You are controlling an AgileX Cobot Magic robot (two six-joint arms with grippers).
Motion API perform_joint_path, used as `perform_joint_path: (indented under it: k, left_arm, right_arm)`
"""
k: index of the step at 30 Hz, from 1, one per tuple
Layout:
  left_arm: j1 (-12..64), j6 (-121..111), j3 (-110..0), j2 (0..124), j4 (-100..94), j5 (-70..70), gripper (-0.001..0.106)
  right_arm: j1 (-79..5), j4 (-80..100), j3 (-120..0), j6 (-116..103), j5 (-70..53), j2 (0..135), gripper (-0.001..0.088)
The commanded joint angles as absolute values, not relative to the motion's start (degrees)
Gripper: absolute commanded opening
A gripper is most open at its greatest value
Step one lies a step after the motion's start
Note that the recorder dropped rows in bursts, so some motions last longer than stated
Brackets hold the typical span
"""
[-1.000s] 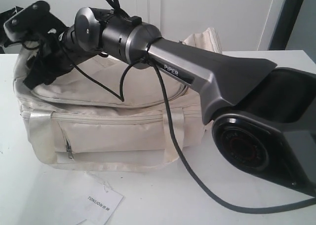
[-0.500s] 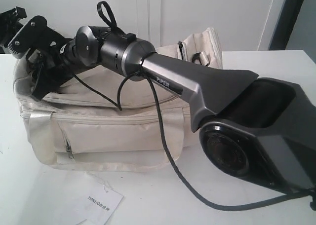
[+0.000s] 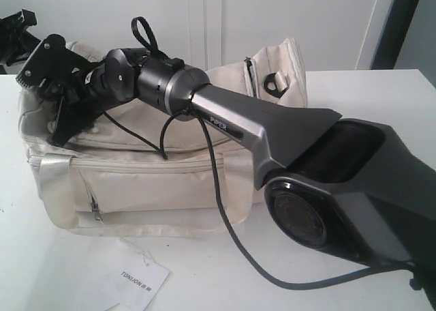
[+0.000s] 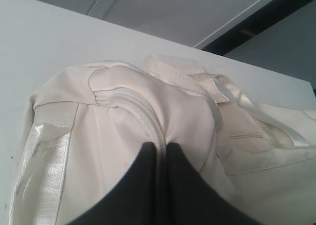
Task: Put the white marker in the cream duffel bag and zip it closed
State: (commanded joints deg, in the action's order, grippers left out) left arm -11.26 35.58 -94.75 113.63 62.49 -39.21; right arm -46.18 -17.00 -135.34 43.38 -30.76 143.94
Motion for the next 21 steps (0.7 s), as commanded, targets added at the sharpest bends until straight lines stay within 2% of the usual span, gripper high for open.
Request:
perform_joint_path:
  k: [6, 21]
  left_arm:
    - [-11.26, 35.97, -94.75, 113.63, 62.49, -39.32, 0.000]
    - [-11.26, 35.97, -94.75, 113.63, 62.49, -39.09, 0.000]
  right_arm:
    - [-46.18, -17.12, -135.34, 39.67, -32.29, 138.08, 0.0000]
    - [-46.18, -31.74, -135.34, 38.70, -37.51, 137.82, 0.0000]
